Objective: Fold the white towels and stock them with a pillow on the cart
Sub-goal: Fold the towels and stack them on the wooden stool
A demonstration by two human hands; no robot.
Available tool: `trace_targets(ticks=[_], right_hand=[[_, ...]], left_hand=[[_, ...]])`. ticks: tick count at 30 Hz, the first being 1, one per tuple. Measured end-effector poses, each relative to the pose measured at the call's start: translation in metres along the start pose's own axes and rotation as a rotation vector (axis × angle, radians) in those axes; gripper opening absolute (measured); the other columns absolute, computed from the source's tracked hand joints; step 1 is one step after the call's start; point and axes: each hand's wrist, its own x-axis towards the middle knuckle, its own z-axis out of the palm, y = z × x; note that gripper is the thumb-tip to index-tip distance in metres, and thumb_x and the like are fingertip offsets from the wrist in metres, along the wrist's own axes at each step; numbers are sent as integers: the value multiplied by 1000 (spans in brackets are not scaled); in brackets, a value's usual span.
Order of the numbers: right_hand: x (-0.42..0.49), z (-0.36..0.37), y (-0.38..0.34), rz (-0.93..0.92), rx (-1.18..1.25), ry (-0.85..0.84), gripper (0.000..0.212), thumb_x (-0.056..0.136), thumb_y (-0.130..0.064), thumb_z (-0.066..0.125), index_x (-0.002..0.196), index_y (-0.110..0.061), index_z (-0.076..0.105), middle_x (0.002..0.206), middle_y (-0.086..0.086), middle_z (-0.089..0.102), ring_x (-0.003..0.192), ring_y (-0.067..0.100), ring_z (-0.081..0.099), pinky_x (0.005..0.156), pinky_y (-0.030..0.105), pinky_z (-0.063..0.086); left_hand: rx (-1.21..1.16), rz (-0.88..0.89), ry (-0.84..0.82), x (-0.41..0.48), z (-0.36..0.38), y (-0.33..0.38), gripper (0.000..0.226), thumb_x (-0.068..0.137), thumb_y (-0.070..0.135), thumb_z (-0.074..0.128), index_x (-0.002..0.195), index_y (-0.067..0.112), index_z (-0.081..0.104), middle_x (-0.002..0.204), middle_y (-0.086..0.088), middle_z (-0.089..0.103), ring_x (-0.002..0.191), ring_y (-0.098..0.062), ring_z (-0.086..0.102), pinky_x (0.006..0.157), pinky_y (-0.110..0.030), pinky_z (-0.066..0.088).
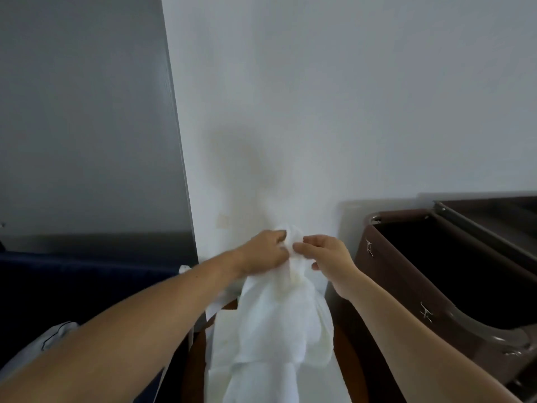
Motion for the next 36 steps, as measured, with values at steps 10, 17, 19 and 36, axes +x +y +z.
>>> trace_targets(ticks=[10, 17, 19, 36], right_hand=[[19, -19, -13, -212, -522, 39, 20, 81, -31, 79, 78, -20, 62, 71, -3, 60, 67, 19, 57, 59, 34, 46], [15, -25, 28, -105, -460, 295, 25, 83, -36, 75, 75, -18, 61, 65, -2, 59, 64, 23, 57, 56, 30, 41], [20, -26, 24, -90, -318, 379, 15, 86, -27, 72, 84, -14, 65, 68, -1, 60, 70, 23, 57, 59, 30, 41], [2, -4, 109, -244, -1002, 240, 57, 80, -25, 69, 134, -20, 51, 137, 3, 45, 125, 27, 40, 103, 40, 40]], left_hand=[[262, 102, 148, 17, -39, 33, 16, 87, 13, 56, 101, 17, 63, 89, 12, 59, 79, -7, 54, 63, -20, 40], [300, -11, 307, 5, -41, -25, 12, 92, 16, 53, 103, 18, 49, 91, -1, 56, 73, -18, 55, 63, -32, 49], [359, 3, 207, 0, -35, -37, 14, 96, 17, 50, 109, 22, 49, 96, 0, 58, 79, -18, 59, 69, -32, 51], [276, -303, 110, -7, 28, -139, 23, 105, 21, 34, 101, 9, 54, 98, -5, 57, 93, -21, 53, 75, -31, 41]])
